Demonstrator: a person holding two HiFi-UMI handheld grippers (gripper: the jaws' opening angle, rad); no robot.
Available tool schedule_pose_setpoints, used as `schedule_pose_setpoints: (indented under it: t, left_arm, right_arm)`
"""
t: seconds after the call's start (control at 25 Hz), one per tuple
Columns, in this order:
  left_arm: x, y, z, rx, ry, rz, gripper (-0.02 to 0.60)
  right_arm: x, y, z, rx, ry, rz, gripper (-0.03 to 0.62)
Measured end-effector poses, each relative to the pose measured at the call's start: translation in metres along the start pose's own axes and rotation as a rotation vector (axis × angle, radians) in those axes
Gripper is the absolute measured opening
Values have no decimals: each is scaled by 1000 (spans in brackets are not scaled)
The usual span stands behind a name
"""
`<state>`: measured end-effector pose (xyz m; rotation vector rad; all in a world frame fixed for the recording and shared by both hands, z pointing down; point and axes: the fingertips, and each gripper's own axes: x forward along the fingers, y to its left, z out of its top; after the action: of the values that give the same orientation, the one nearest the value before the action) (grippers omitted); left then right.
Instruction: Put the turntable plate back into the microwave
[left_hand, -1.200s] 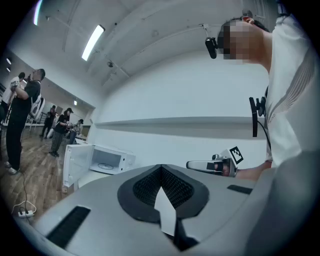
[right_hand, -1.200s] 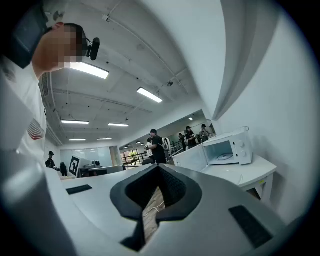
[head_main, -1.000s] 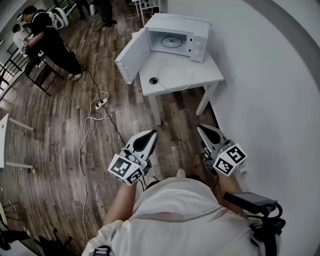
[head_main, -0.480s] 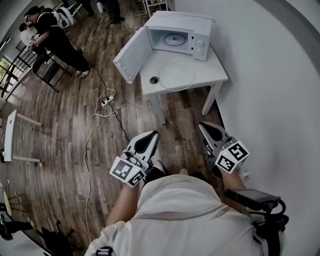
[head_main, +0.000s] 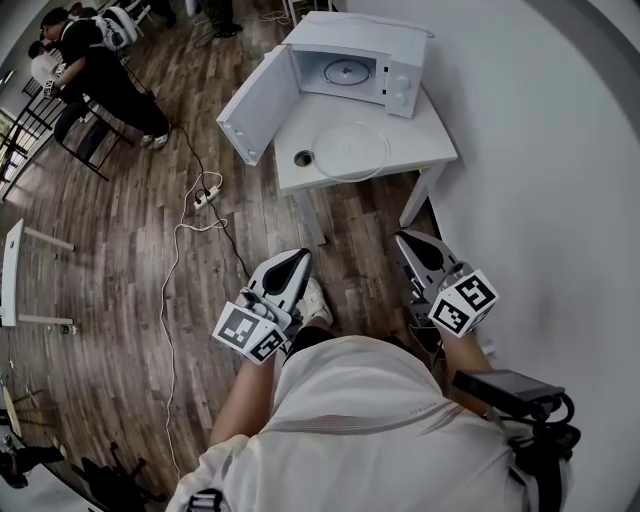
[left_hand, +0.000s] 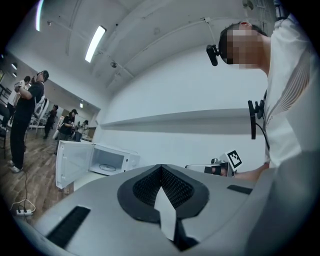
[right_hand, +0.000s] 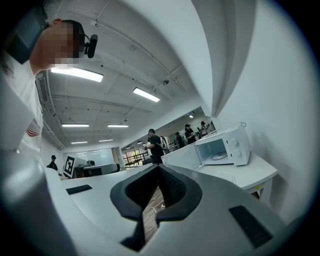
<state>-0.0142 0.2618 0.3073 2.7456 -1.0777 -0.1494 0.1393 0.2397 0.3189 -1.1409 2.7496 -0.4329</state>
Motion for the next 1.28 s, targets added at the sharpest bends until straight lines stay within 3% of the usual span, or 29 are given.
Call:
schedule_pose_setpoints:
  t: [0.28,0.6,0.92,1.28]
  left_arm:
    - [43,47,9,-15,-3,-50,11]
    - [83,132,15,-45,25,-86,11]
    - [110,214,24,4,67,-132,11]
    - [131,251,19,-27,67,-181,11]
  right_arm:
    - [39,-33,12,-7,-9,-35,2]
    - [112,-73,19,28,0,-107,2]
    - [182,-99,22,58,3,-188,2]
    - [215,-111,27,37,25,-249,2]
